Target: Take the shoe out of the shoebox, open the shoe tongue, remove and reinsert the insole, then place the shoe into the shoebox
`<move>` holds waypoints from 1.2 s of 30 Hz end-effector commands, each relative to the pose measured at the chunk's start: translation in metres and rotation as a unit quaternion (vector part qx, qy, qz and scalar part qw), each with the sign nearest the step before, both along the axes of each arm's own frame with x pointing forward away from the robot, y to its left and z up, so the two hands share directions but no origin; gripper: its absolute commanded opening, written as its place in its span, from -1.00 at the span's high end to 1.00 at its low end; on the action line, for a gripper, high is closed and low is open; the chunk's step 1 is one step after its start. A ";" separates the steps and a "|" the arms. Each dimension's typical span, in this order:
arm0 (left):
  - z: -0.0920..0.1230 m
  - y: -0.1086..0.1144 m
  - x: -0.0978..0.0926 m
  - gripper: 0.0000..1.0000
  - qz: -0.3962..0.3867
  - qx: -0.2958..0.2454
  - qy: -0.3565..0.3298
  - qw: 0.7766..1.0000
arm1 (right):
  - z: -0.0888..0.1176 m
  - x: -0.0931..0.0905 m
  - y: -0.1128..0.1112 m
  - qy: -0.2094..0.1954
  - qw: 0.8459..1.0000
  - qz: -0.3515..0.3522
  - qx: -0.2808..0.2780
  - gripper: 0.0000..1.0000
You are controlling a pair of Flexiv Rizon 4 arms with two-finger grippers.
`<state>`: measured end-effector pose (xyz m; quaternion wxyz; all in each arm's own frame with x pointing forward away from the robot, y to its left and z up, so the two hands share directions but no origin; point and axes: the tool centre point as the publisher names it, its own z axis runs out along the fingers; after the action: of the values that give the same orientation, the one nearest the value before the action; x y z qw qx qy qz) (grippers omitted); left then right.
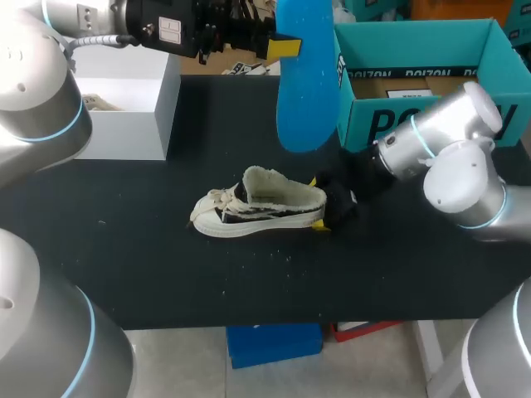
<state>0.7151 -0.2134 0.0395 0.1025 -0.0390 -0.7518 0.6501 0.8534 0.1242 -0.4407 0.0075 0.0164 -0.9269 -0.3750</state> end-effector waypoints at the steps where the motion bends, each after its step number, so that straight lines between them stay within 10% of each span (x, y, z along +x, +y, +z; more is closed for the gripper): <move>1: -0.001 -0.002 -0.001 1.00 0.002 -0.001 0.000 1.000 | 0.019 0.007 -0.010 0.029 0.989 0.027 -0.146 -1.00; 14: -0.001 -0.002 -0.001 1.00 0.002 -0.001 0.000 1.000 | 0.025 0.012 -0.018 0.009 0.940 -0.022 -0.340 -1.00; 36: -0.001 -0.002 -0.001 1.00 0.002 -0.001 0.000 1.000 | 0.032 0.012 -0.001 -0.044 0.917 0.005 -0.396 -1.00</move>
<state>0.7150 -0.2134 0.0394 0.1025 -0.0390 -0.7519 0.6501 0.8622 0.1167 -0.4068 -0.0283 0.0325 -0.9988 -0.0250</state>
